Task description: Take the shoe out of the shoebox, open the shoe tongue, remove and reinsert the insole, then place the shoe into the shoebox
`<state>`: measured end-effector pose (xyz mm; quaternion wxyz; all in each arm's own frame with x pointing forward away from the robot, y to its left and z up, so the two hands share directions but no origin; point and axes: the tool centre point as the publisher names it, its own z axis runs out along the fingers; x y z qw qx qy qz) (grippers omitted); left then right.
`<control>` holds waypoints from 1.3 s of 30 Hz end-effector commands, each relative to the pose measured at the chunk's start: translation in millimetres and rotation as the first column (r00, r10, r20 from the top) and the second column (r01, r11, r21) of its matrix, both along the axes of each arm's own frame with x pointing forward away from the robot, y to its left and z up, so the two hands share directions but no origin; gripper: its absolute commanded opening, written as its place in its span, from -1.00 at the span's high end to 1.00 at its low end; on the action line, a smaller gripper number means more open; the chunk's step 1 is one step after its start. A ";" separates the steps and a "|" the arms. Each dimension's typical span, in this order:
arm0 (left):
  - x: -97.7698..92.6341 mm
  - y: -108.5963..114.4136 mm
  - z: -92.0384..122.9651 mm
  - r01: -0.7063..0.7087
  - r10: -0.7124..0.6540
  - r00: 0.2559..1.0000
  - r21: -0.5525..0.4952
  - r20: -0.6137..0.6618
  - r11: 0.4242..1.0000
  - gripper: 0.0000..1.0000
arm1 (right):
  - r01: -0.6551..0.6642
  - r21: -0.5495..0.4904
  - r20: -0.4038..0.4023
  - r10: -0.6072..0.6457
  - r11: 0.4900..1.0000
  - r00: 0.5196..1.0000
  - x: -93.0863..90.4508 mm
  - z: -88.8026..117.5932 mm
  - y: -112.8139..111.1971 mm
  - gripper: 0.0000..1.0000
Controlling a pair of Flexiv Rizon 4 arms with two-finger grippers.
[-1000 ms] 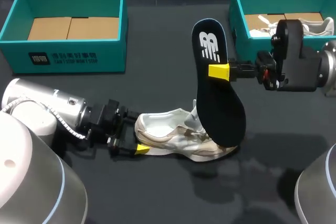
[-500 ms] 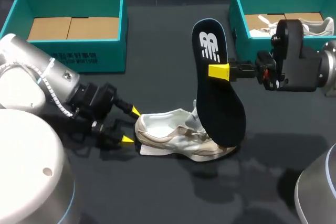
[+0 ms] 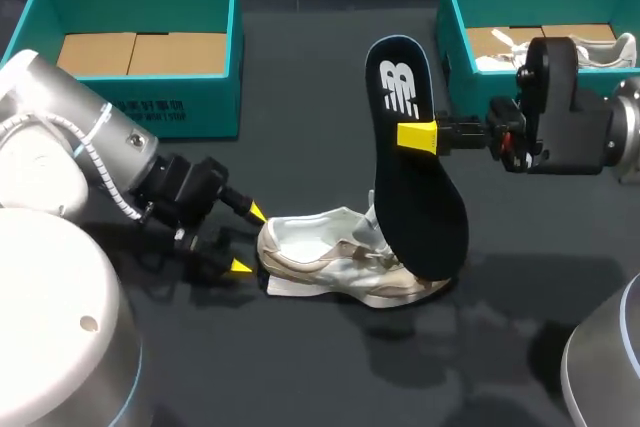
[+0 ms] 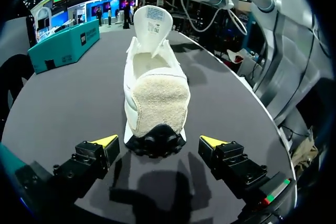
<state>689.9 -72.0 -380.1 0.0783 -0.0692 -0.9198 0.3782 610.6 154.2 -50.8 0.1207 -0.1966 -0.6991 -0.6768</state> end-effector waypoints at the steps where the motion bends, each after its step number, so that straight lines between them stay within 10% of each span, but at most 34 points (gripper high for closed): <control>1: -7.8 -7.6 23.3 0.010 -0.013 1.000 0.152 0.024 0.988 -1.00 | 0.002 0.000 -0.001 -0.002 1.000 1.000 -0.7 -0.9 1.3 1.00; 8: -0.8 -17.1 32.0 0.062 -0.089 0.995 0.435 0.044 0.898 -1.00 | 0.002 0.000 -0.001 -0.002 1.000 1.000 -0.7 -0.9 1.3 1.00; 39: -0.6 -24.0 35.8 -0.095 0.024 0.992 0.632 0.121 0.769 -1.00 | 0.002 0.000 -0.001 -0.002 1.000 1.000 -0.7 -0.9 1.3 1.00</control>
